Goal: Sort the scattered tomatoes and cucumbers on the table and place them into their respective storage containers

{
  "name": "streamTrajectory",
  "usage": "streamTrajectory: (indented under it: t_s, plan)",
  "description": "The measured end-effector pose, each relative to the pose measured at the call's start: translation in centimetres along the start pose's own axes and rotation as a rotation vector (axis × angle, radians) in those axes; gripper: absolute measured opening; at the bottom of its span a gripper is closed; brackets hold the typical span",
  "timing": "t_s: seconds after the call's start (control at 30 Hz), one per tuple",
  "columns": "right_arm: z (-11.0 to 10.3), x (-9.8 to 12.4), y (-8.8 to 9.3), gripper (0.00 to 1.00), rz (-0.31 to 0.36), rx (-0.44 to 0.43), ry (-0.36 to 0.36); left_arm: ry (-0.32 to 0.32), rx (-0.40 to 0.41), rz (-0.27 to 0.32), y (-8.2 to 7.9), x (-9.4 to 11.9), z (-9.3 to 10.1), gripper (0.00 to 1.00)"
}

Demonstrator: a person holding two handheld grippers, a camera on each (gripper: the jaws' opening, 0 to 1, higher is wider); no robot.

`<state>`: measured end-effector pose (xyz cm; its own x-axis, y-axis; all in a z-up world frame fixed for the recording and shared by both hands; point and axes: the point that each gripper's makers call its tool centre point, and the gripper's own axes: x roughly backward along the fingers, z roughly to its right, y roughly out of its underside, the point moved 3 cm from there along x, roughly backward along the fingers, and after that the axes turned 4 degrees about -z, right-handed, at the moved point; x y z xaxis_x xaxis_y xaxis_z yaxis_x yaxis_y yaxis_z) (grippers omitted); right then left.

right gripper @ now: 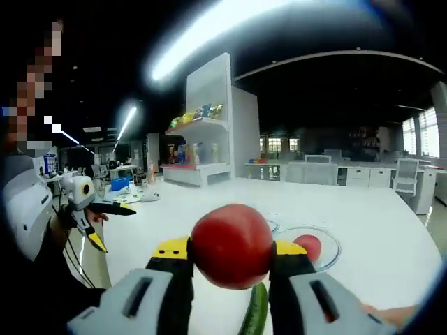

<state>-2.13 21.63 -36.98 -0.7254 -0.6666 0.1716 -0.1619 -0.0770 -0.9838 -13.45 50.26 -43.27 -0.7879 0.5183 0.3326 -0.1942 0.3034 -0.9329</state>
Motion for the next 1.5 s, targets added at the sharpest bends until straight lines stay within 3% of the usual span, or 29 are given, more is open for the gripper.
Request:
streamTrajectory:
  t_s: [0.23, 0.37, 0.73, 1.07, 1.4, 1.5]
  plan:
    - [3.8, -3.4, -1.0, 0.37, 0.028, 0.020, 0.129, -0.012, -0.008, 0.001, -0.3, 0.5, 0.0, 0.95]
    - [5.0, -5.5, -0.7, 0.37, 0.022, 0.023, 0.159, -0.017, -0.009, 0.001, -0.3, 0.7, 0.0, 0.95]
    - [8.1, -10.9, 3.3, 0.37, -0.088, -0.003, 0.228, -0.026, -0.008, -0.003, -0.2, 0.8, -0.1, 0.95]
    - [8.6, -13.0, 7.0, 0.38, -0.188, 0.024, 0.281, -0.024, 0.004, -0.004, 0.1, 0.6, -0.2, 0.95]
    - [9.0, -13.4, 8.7, 0.39, -0.225, -0.019, 0.283, -0.022, 0.011, -0.006, 0.4, 0.5, -0.3, 0.95]
    - [9.0, -13.1, 8.6, 0.39, -0.209, -0.061, 0.272, -0.015, 0.012, -0.006, 0.4, 0.4, -0.1, 0.95]
